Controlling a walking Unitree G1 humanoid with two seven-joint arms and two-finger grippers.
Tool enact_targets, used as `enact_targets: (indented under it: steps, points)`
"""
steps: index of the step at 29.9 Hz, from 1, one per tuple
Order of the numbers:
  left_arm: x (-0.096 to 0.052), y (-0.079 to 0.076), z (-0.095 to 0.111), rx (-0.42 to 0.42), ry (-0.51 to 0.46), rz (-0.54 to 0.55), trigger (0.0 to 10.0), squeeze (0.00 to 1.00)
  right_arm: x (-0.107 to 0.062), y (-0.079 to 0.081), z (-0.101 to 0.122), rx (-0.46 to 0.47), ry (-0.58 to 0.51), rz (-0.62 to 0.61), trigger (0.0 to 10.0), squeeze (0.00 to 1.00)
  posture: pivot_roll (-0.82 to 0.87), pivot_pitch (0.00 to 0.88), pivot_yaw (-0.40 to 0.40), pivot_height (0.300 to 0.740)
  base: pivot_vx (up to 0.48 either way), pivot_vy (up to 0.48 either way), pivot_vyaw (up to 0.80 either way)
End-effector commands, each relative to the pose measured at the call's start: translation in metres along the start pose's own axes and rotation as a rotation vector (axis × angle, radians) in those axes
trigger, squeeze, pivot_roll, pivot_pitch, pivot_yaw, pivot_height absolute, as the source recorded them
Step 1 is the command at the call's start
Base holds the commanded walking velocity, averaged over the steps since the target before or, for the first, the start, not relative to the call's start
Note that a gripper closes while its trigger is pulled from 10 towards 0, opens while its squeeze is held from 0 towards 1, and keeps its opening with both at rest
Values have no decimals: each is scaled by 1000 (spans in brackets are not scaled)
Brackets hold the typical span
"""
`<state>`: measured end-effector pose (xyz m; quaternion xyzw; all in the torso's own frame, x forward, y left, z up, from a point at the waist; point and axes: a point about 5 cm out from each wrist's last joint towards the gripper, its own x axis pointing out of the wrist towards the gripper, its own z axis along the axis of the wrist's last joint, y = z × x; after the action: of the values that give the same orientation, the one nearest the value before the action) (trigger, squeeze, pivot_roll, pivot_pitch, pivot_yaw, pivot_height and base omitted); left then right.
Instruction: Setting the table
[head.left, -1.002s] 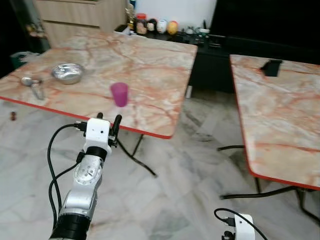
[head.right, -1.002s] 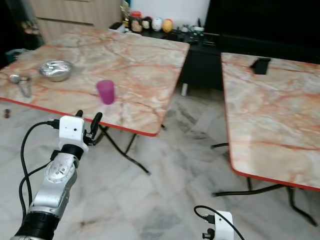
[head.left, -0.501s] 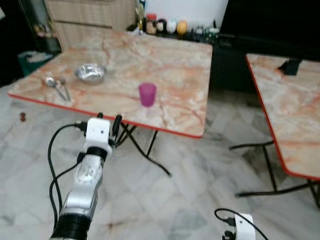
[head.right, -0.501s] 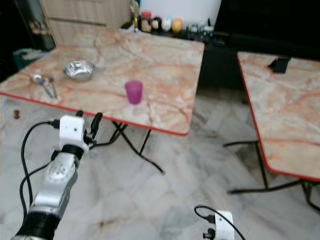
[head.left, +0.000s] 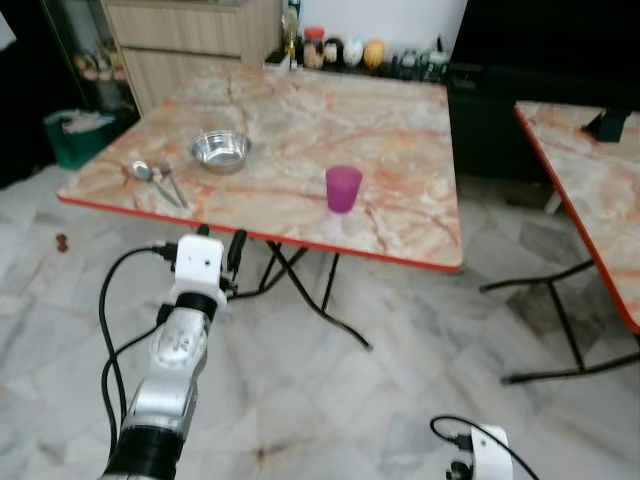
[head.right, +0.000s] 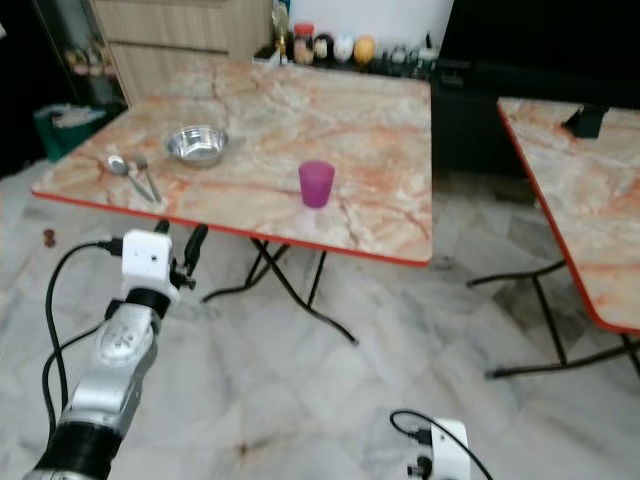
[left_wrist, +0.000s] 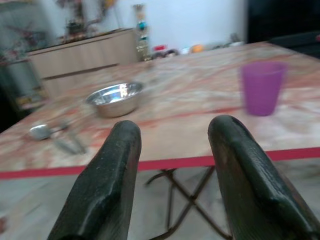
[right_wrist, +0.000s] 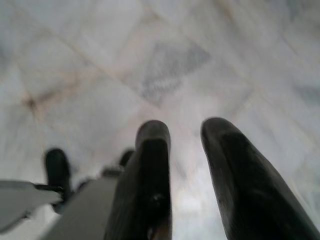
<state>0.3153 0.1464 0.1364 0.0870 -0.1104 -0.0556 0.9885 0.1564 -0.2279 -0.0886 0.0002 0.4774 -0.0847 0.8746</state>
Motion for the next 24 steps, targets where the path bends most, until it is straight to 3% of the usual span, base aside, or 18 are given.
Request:
enact_targets:
  steps: [1,24]
  points:
    - [1,3,3,19,-13,-2,10000,0,0,0,2,-1,-4,0,10000,0,114,0,-46,740,0,368,0]
    - [4,3,4,8,-13,11,10000,0,0,-1,3,5,-8,-17,10000,0,113,0,-52,740,0,367,0]
